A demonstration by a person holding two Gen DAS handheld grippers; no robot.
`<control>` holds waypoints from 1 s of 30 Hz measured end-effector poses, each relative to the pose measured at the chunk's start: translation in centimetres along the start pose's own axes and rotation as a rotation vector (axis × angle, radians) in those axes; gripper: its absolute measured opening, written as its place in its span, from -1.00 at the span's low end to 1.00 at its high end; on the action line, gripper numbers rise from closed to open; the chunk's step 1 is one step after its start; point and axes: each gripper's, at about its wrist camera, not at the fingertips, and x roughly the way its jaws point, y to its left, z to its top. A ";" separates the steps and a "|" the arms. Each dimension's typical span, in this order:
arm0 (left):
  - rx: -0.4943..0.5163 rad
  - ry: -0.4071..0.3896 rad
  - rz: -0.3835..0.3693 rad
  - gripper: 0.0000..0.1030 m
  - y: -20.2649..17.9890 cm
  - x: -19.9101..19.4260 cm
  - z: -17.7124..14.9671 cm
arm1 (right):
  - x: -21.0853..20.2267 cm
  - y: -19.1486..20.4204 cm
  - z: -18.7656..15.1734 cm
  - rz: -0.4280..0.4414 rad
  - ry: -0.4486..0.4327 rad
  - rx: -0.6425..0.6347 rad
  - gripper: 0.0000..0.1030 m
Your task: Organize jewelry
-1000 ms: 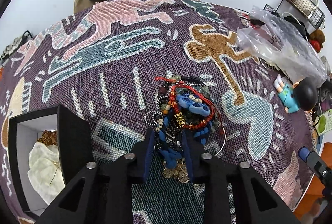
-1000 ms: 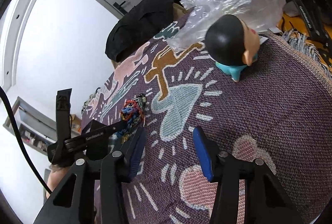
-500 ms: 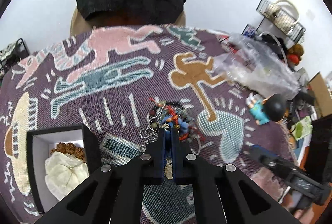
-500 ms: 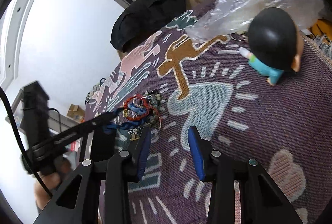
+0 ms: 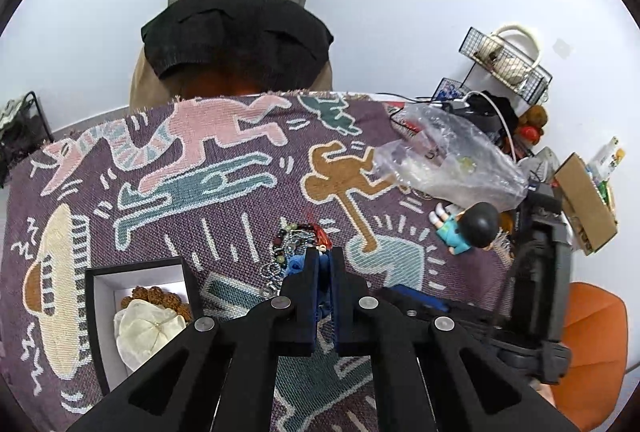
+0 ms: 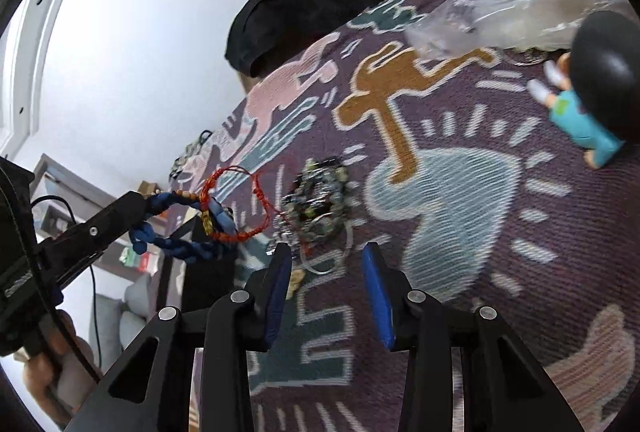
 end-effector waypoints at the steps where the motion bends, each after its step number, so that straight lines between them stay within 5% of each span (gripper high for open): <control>1: 0.006 -0.004 -0.006 -0.92 -0.2 -0.3 -0.1 | 0.2 0.3 0.0 0.005 0.003 -0.002 -0.24; 14: 0.023 0.001 0.003 -0.92 0.0 -1.2 -3.0 | 0.4 -0.4 -0.2 0.012 0.004 0.043 -0.24; 30: -0.053 -0.067 0.040 -0.91 4.4 -4.5 -3.3 | 3.3 2.7 -3.8 -0.148 0.115 -0.179 -0.24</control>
